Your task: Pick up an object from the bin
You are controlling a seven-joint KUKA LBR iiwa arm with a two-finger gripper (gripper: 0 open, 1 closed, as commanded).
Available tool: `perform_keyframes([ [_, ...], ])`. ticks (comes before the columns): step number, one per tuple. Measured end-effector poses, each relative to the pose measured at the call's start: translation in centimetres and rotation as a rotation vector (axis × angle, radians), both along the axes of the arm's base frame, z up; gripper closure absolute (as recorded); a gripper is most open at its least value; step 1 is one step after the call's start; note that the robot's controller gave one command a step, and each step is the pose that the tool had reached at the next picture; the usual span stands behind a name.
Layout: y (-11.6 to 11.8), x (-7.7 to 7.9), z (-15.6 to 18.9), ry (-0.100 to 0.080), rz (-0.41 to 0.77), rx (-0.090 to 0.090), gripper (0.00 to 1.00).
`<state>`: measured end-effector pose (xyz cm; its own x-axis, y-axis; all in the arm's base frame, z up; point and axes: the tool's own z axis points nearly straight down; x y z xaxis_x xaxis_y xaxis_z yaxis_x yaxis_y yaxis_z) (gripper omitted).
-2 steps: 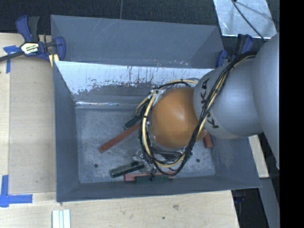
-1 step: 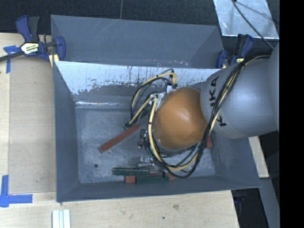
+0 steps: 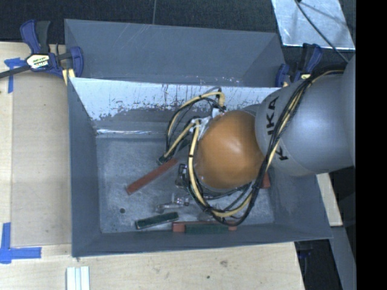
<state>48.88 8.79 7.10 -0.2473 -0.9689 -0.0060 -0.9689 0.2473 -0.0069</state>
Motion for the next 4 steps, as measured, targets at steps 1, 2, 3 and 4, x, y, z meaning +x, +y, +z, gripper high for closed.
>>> perform_keyframes([
  [1, 2.9, 8.6, 9.1, -0.008, 0.075, 0.001, 0.00],
  [2, 8.7, 11.5, 0.2, 0.004, 0.136, -0.003, 0.00],
  [3, 8.6, 11.7, 0.4, -0.002, 0.134, -0.003, 1.00],
  [4, 8.8, 11.4, 0.2, 0.005, 0.135, -0.001, 0.00],
])
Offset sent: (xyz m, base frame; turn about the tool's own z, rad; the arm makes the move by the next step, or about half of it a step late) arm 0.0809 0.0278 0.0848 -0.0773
